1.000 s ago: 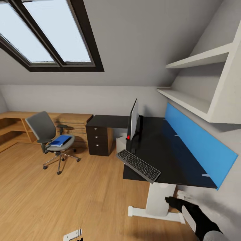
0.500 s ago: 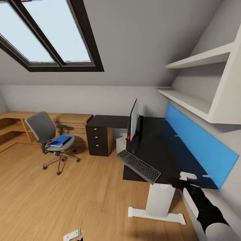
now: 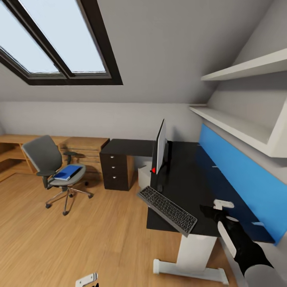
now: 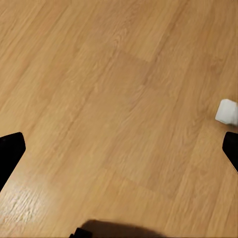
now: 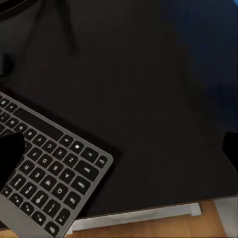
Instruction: In the bedroom, organize the workspace by keeping the computer under the desk, ensuring the monitor is on the desk, placing the keyboard on the desk next to the monitor, placing the mouse on the desk next to the keyboard, moving the folder from the swivel chair onto the desk next to the mouse, stacking the notebook on top of the folder with the pen on top of the notebook, and positioning the swivel chair next to the desk.
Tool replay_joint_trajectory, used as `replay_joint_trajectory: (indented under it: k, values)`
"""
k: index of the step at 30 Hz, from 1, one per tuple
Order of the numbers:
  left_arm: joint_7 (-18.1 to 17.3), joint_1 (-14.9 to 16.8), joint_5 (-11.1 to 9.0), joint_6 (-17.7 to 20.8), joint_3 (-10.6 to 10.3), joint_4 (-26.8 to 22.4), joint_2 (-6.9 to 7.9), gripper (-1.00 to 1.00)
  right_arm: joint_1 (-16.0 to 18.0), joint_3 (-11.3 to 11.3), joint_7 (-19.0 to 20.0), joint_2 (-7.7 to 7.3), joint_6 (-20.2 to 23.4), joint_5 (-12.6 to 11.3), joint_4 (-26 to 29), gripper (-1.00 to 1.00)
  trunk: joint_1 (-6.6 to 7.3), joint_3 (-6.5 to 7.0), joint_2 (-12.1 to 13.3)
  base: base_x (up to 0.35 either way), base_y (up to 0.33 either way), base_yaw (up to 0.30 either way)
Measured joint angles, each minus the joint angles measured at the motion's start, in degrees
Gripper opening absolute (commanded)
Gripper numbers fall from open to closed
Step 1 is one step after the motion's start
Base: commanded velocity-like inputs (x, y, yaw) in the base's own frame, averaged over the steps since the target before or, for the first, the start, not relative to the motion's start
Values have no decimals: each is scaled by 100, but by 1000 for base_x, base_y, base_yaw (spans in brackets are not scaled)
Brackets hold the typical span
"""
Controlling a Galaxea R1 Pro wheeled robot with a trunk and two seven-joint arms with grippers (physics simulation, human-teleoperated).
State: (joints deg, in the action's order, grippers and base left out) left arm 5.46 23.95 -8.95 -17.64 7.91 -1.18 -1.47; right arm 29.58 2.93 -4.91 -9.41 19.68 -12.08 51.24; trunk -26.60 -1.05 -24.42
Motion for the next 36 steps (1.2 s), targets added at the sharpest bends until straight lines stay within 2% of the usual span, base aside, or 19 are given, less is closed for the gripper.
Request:
replay_joint_trajectory:
  k: [2, 7, 18, 24, 36]
  values:
    - [-2, 0, 0, 0, 0, 0, 0, 100, 0, -77, 1, 4, -176, 114, -158, 100, 0, 0, 0, 334, 0, 0]
    - [-3, 0, 0, -5, 0, 0, 1, 100, 0, -179, 0, 11, -255, 270, -248, 100, 0, 0, 0, 335, 5, 0]
    - [-3, 0, -3, -14, 2, 0, 17, 100, -2, -209, 258, 29, -281, 300, -441, 100, 0, 0, 0, 331, 99, 0]
    - [-3, 0, -6, -12, 0, 0, 21, 100, -4, -216, 277, 31, -280, 301, -518, 100, -1, 0, 0, 290, 12, 0]
    - [-3, 0, -2, -10, 2, 0, 25, 100, 0, -227, 247, 37, -242, 311, -915, 100, -3, 0, 0, 73, 1, 0]
